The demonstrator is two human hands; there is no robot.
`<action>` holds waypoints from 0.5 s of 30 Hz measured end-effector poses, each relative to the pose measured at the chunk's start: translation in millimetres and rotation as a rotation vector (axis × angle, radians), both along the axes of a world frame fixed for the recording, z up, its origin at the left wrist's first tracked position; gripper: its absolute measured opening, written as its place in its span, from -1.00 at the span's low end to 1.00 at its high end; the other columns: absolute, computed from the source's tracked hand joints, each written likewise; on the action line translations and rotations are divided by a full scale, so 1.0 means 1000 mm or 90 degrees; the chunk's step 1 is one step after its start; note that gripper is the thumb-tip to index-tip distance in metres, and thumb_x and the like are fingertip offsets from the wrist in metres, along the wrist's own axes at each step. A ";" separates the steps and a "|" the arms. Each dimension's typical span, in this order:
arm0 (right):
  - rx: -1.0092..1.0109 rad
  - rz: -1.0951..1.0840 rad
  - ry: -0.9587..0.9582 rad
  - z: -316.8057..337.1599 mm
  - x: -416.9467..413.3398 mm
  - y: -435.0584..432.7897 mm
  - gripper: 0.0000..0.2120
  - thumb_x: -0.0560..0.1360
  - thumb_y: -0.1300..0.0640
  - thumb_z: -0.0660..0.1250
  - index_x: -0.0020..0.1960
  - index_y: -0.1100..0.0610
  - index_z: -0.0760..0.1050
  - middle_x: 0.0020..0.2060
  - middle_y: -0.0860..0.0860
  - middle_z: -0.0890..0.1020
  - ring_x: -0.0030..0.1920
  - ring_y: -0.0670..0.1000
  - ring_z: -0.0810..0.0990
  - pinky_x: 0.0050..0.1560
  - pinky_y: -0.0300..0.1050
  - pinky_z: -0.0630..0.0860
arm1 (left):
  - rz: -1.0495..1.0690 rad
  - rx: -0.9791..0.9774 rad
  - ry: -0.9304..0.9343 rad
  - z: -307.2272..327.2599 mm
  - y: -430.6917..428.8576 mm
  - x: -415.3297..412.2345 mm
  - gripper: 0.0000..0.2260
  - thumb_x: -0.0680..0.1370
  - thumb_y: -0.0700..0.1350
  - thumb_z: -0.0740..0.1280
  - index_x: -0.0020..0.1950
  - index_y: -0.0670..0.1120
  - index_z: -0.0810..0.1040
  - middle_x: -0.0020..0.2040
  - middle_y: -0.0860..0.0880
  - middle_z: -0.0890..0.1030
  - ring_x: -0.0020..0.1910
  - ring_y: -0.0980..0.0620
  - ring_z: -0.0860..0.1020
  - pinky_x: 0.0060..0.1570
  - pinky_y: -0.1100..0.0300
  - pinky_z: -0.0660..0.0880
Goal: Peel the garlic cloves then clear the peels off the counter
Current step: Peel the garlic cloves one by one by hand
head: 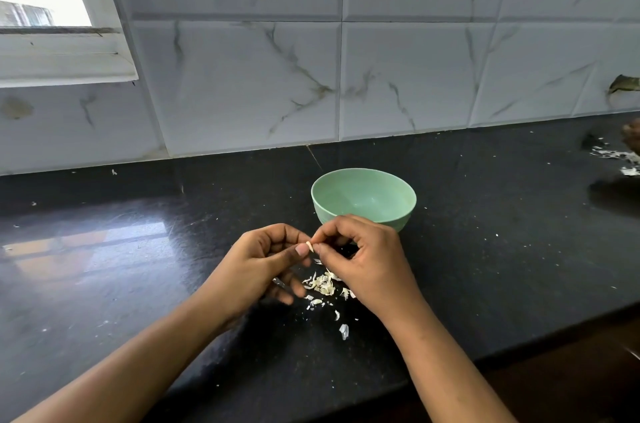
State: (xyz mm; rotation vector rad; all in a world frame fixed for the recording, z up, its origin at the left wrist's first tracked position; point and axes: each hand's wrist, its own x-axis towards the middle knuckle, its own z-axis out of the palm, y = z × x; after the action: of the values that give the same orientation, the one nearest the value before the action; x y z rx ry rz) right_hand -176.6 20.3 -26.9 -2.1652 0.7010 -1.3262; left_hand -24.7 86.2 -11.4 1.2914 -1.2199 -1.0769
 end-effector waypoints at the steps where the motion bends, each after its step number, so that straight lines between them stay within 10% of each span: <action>1: 0.014 0.002 -0.002 0.000 0.000 0.000 -0.92 0.39 0.23 0.42 -0.17 0.07 0.61 -0.31 -0.13 0.61 -0.27 -0.10 0.58 -0.25 -0.26 0.51 | 0.013 0.000 0.005 0.000 -0.001 0.000 -0.92 0.49 -0.16 0.34 -0.08 -0.16 0.57 -0.28 -0.05 0.61 -0.47 0.01 0.56 -0.53 0.25 0.48; 15: 0.150 0.092 -0.036 0.001 0.000 0.001 -0.91 0.45 0.24 0.43 -0.09 0.08 0.67 -0.28 -0.07 0.69 -0.25 -0.12 0.65 -0.24 -0.25 0.54 | 0.005 0.006 0.055 -0.002 -0.001 0.003 -0.84 0.40 -0.08 0.36 -0.17 -0.18 0.56 -0.29 -0.06 0.61 -0.46 0.03 0.56 -0.52 0.25 0.47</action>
State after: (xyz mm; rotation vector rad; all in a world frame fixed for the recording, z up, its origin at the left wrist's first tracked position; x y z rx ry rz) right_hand -176.8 21.6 -25.7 -1.9451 0.6317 -1.1633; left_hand -21.6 85.3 -12.9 1.2425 -1.1461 -1.1225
